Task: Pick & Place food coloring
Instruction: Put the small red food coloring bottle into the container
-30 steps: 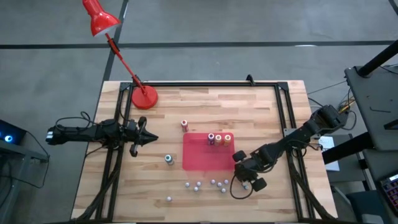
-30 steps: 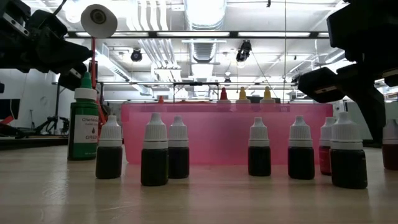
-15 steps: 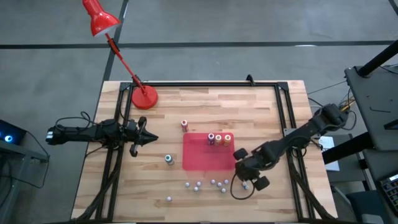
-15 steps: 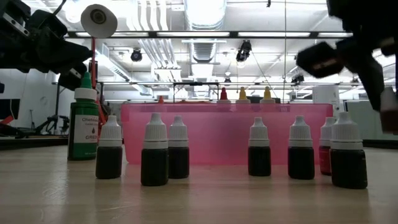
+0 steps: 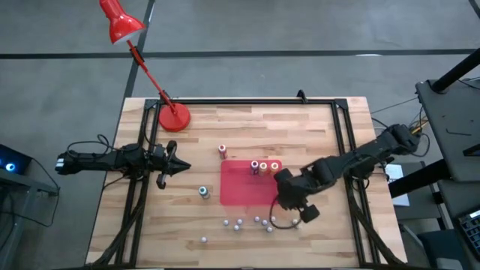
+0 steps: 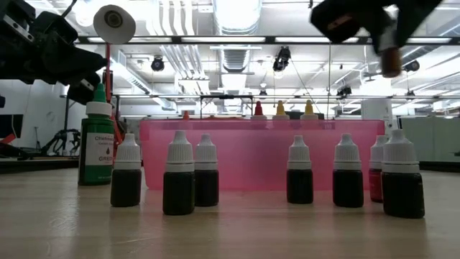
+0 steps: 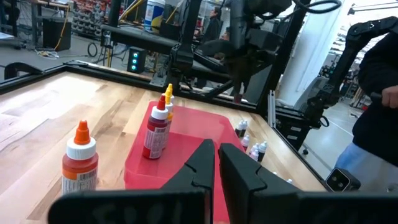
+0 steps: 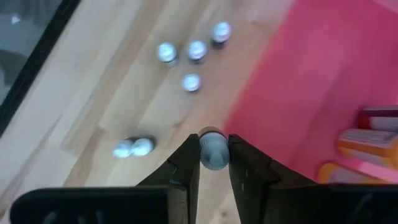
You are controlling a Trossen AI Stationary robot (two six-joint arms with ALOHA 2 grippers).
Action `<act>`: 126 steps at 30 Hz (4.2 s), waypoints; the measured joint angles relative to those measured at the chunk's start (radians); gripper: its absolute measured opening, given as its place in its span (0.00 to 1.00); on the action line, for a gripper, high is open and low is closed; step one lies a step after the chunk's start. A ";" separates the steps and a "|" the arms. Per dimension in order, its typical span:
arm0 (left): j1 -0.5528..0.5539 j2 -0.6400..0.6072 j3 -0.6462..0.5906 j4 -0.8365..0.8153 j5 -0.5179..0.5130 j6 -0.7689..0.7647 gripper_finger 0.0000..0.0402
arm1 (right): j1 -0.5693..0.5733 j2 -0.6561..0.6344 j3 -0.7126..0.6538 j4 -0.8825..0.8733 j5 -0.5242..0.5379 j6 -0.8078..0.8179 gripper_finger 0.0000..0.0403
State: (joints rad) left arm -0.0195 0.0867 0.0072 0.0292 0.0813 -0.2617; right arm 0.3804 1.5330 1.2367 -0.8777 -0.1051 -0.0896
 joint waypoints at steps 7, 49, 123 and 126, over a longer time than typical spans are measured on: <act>0.000 0.000 0.000 0.000 0.000 0.000 0.00 | -0.092 0.058 0.047 0.016 0.003 -0.047 0.15; 0.000 0.000 0.000 0.000 0.000 0.000 0.00 | -0.301 0.336 0.104 0.245 -0.001 -0.183 0.15; 0.000 0.000 0.000 0.000 0.000 0.000 0.00 | -0.303 0.312 0.035 0.308 -0.049 -0.471 0.15; 0.000 0.000 0.000 0.000 0.000 0.000 0.00 | -0.303 0.283 0.035 0.306 -0.050 -0.481 0.15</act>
State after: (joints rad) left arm -0.0193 0.0864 0.0071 0.0292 0.0814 -0.2619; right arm 0.0775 1.8160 1.2713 -0.5717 -0.1549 -0.5706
